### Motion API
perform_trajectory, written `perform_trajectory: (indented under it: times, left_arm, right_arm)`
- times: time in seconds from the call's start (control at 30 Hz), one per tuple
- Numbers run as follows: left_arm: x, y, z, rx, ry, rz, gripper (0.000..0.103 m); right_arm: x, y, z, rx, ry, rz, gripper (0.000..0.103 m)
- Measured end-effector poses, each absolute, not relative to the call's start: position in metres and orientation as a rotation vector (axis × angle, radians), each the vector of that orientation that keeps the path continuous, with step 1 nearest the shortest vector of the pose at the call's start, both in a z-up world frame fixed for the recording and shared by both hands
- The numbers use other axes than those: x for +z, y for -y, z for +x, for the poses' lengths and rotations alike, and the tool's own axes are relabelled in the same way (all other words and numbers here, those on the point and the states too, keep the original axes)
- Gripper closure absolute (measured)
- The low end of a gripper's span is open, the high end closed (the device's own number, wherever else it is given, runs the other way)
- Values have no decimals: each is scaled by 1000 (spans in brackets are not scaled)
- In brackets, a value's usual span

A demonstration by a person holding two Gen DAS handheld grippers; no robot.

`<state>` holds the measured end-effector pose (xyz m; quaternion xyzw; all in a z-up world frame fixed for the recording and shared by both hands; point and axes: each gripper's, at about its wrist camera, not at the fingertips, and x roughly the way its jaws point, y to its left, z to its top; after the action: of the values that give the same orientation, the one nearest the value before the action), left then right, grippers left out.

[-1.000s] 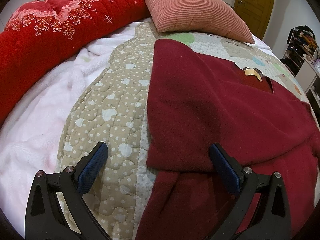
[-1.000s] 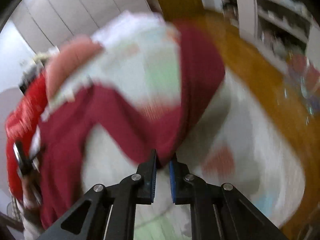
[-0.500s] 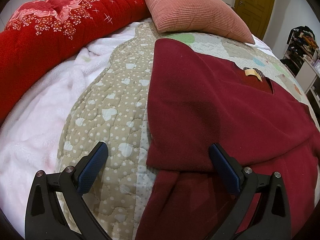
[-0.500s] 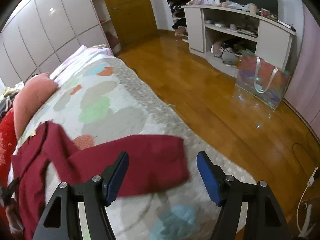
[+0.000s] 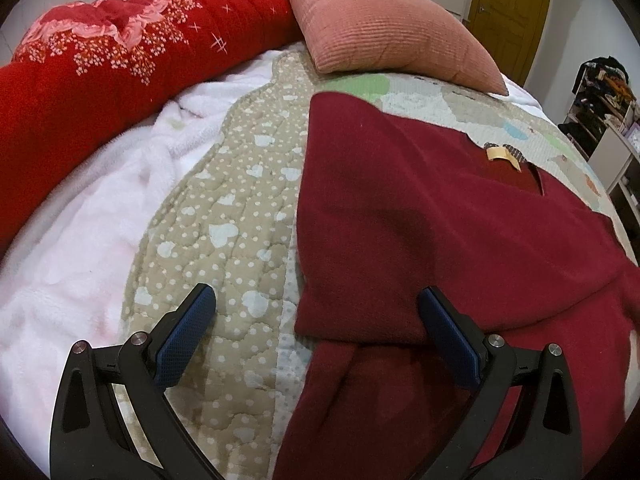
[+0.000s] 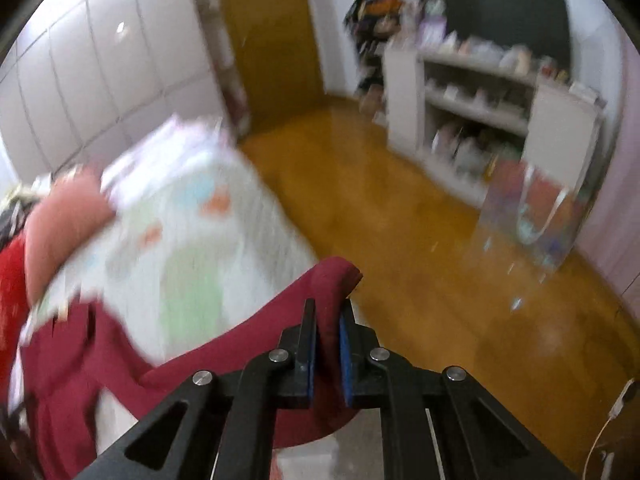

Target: Fold small clothes

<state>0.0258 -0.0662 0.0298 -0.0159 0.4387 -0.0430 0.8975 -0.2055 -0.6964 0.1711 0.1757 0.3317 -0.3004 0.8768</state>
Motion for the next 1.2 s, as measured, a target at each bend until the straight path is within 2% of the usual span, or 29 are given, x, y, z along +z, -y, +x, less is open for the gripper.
perform_trajectory:
  times: [0.27,0.5,0.67,0.87,0.9,0.93,1.0,1.07,1.2]
  left_arm:
    - [53,51,21,-75,-855,-49,1]
    - [70,14,18,-45,-837,-121,1]
    - [80,-13,12,-20,-805,-158,1]
    - [74,-40,20,-5,-812,-249,1]
    - [74,-41,21,-13,-816,-257,1]
    - [73,-41,21,-21,-818,-262,1]
    - [74,-37,21,-43,-813,-260,1]
    - [77,-31,19,-64,-798,-250,1]
    - [78,-13,18,-109,-788,-236,1]
  right_arm:
    - [276,653,-111,-504,-588,315,95]
    - [324,489,-31,-63,-654,208,94]
    - [287,348,38,237,-764,122,94]
    - [164,212,104,492,-982,172,94]
    - [144,199,113,527,-1043,192,88]
    - [129,195,120,554,-1085,219,83]
    - [120,212,115,579,-1078,275,66]
    - [133,249,102,554,-1020,305,58]
    - [153,336,52,361,-938,277,57]
